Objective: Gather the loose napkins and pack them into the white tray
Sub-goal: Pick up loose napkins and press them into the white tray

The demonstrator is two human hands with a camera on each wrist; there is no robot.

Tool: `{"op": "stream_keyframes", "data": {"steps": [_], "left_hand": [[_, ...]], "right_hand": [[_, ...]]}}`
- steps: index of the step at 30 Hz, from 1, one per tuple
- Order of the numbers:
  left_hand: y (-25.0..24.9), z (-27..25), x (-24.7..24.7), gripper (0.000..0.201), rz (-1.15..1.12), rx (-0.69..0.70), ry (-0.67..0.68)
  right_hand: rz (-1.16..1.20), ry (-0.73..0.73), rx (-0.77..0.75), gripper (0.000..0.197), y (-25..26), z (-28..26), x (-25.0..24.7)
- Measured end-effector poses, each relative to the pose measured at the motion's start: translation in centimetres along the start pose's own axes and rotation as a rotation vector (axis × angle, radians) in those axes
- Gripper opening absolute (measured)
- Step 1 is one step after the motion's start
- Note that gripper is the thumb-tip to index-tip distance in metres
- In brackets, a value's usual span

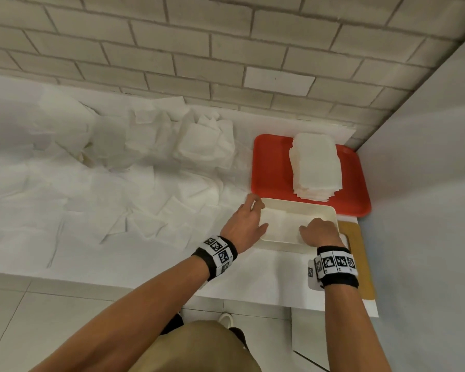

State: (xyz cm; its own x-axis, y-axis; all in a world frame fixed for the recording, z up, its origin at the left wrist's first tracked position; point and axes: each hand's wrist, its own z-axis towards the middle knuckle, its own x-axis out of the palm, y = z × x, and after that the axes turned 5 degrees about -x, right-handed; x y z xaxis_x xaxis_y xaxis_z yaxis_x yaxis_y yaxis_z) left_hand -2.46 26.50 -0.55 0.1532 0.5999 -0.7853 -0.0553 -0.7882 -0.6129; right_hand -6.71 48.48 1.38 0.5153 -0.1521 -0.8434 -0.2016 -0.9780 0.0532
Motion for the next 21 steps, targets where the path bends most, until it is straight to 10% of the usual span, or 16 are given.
{"op": "stream_keyframes", "data": {"steps": [10,18,21], "left_hand": [[14.7,0.1,-12.1,0.042,-0.030,-0.157,-0.137],[33.0,-0.6,-23.9,0.116,0.444,-0.507,0.208],[34.7,-1.8,-23.5,0.123,0.462,-0.447,0.072]], "right_hand": [[0.346,-0.454,-0.075,0.031,8.7,-7.6,-1.7],[0.622,-0.248,-0.455,0.013,27.5,-6.6,5.5],[0.684,-0.227,-0.499,0.022,34.7,-4.3,7.3]]}}
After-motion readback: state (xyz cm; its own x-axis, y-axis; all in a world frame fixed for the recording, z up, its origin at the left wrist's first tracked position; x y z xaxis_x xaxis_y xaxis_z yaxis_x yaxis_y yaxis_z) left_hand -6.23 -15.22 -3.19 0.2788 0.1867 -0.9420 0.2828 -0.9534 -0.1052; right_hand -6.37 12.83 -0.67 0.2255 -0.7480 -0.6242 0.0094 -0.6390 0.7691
